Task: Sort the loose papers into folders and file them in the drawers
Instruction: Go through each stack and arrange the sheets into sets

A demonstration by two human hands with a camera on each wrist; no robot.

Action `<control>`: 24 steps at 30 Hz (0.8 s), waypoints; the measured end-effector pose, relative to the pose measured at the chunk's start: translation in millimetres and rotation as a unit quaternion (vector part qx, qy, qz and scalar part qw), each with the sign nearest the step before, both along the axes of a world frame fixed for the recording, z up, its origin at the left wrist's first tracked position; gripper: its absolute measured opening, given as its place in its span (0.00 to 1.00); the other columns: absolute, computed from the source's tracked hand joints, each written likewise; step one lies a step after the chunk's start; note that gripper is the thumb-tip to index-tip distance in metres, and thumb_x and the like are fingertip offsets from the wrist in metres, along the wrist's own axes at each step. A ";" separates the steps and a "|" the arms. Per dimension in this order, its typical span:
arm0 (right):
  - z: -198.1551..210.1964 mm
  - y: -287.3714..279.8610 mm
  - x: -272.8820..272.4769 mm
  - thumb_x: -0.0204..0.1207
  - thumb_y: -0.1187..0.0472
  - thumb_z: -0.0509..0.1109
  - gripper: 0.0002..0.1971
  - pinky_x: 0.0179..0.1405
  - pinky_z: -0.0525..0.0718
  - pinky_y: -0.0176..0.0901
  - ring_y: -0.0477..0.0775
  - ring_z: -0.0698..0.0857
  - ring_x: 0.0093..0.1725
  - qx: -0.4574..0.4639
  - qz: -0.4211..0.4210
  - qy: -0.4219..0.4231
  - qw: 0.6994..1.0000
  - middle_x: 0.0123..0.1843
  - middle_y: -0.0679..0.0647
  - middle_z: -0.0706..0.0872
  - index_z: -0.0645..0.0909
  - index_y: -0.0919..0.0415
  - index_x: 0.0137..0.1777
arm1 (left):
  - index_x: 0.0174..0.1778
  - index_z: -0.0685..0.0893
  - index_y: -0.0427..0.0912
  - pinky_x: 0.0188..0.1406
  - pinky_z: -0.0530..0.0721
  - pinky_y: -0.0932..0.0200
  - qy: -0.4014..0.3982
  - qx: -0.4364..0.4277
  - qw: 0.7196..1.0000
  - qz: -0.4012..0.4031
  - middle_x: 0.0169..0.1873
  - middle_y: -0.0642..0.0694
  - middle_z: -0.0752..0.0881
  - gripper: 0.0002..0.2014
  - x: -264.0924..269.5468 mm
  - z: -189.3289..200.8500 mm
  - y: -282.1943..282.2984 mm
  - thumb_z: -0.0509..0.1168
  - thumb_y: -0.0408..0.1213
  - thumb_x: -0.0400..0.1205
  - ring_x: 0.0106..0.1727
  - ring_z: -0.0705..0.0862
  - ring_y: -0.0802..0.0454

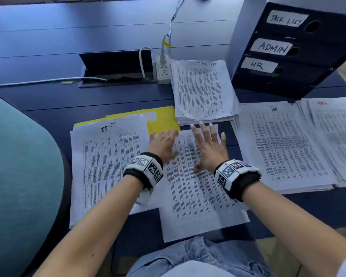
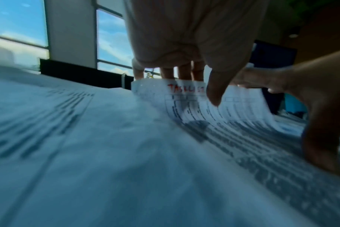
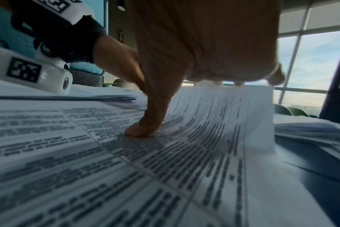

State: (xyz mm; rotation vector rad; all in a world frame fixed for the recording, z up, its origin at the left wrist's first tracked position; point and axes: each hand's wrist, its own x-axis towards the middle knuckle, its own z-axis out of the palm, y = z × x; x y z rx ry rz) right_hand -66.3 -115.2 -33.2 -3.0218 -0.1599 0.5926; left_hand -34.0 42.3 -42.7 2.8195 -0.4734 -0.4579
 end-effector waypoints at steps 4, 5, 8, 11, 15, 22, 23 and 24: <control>4.9 7.8 4.0 0.61 0.42 0.79 0.64 0.67 0.29 0.77 0.62 0.31 0.81 -0.085 0.062 -0.016 0.994 0.83 0.53 0.34 0.31 0.50 0.81 | 0.44 0.84 0.43 0.75 0.61 0.42 0.006 -0.140 0.988 0.065 0.45 0.45 0.88 0.16 2.5 4.0 8.9 0.54 0.45 0.86 0.52 0.84 0.48; 6.1 9.6 2.7 0.62 0.42 0.78 0.60 0.64 0.28 0.77 0.62 0.33 0.81 -0.108 0.077 -0.023 0.991 0.84 0.53 0.37 0.37 0.52 0.82 | 0.34 0.83 0.44 0.70 0.70 0.44 0.027 -0.196 0.976 0.090 0.36 0.46 0.87 0.20 4.2 4.4 11.6 0.53 0.47 0.86 0.43 0.84 0.48; 10.0 12.6 -5.0 0.67 0.44 0.76 0.44 0.61 0.28 0.79 0.61 0.41 0.82 -0.134 0.100 -0.045 0.985 0.82 0.55 0.50 0.58 0.56 0.78 | 0.30 0.83 0.40 0.55 0.82 0.48 0.043 -0.276 0.944 0.174 0.31 0.46 0.84 0.22 16.1 0.8 20.3 0.52 0.41 0.87 0.38 0.81 0.47; 10.9 13.7 -12.7 0.72 0.53 0.73 0.30 0.66 0.30 0.78 0.60 0.53 0.81 -0.115 0.107 -0.053 0.986 0.78 0.56 0.62 0.67 0.56 0.72 | 0.56 0.83 0.36 0.65 0.76 0.44 0.057 -0.160 0.973 0.155 0.57 0.39 0.83 0.15 27.3 -4.3 26.4 0.52 0.36 0.86 0.59 0.80 0.42; 8.7 14.8 -16.5 0.76 0.60 0.67 0.19 0.74 0.39 0.74 0.57 0.73 0.70 -0.085 0.100 -0.064 0.989 0.65 0.52 0.79 0.72 0.57 0.66 | 0.62 0.80 0.44 0.67 0.74 0.41 0.064 -0.028 0.993 0.095 0.62 0.42 0.76 0.15 26.2 -7.8 25.2 0.53 0.38 0.85 0.65 0.75 0.44; 7.6 20.6 -15.9 0.73 0.59 0.72 0.32 0.74 0.45 0.74 0.58 0.72 0.71 -0.083 0.096 -0.061 0.990 0.68 0.52 0.76 0.61 0.56 0.74 | 0.65 0.74 0.46 0.66 0.72 0.43 0.035 0.013 0.996 0.085 0.62 0.44 0.75 0.14 24.7 -10.6 18.9 0.55 0.39 0.84 0.66 0.72 0.44; 7.7 21.1 -15.7 0.73 0.59 0.72 0.32 0.74 0.45 0.74 0.58 0.72 0.71 -0.082 0.094 -0.058 0.991 0.69 0.53 0.75 0.61 0.56 0.74 | 0.65 0.74 0.45 0.65 0.74 0.45 0.032 0.013 0.996 0.082 0.61 0.43 0.75 0.14 24.6 -9.3 18.2 0.56 0.38 0.84 0.64 0.73 0.43; 7.5 21.7 -15.2 0.72 0.59 0.72 0.34 0.74 0.44 0.73 0.58 0.72 0.71 -0.081 0.089 -0.057 0.991 0.69 0.53 0.75 0.59 0.57 0.76 | 0.64 0.74 0.44 0.63 0.75 0.46 0.027 0.009 0.996 0.079 0.61 0.42 0.75 0.14 25.0 -8.7 18.1 0.56 0.37 0.83 0.63 0.74 0.43</control>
